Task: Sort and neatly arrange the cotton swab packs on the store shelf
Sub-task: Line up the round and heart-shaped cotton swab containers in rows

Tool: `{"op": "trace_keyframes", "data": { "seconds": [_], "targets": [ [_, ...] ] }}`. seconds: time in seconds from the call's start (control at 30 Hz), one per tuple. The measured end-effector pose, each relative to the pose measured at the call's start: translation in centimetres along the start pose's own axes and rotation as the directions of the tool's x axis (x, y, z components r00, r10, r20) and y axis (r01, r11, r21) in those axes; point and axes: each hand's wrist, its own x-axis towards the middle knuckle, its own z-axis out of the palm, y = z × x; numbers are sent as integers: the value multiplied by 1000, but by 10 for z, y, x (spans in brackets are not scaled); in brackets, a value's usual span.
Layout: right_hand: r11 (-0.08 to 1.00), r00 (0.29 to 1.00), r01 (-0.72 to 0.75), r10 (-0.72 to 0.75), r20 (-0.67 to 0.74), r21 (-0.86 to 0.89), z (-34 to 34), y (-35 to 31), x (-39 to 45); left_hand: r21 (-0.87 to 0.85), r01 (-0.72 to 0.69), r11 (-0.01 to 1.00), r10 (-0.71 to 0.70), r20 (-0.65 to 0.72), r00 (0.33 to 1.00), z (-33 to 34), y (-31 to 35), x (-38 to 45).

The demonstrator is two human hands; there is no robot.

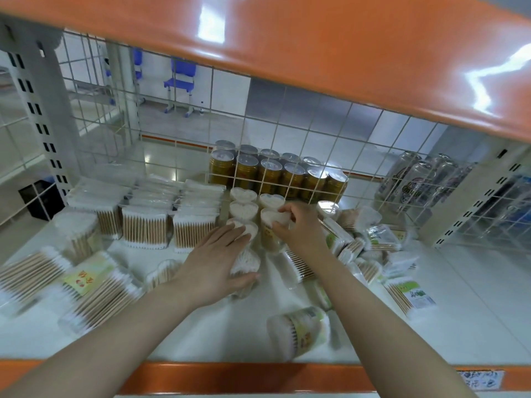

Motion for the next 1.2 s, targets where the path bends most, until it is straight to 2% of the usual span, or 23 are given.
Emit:
{"op": "trace_keyframes", "data": {
  "seconds": [0.07,0.27,0.5,0.8,0.97,1.2],
  "targets": [
    [1000,1000,-14,14,-25,-16,3,2,1,-47,23,999,-24,-22,999,0,2,0],
    [999,999,-33,34,-31,5,6,3,0,-30,66,997,-67,-35,997,-5,9,6],
    [996,996,-80,81,26,-26,13,14,-5,-40,69,997,-73,-114,991,-4,10,13],
    [971,999,41,-39,14,-234,10,12,-3,-67,83,994,-92,-139,986,-1,10,18],
    [975,998,59,-61,-1,-214,13,10,-2,-79,100,992,-109,-123,986,-2,12,17],
    [978,997,71,-62,53,-198,5,12,-5,-68,108,992,-114,-89,989,-8,19,15]
  ]
}}
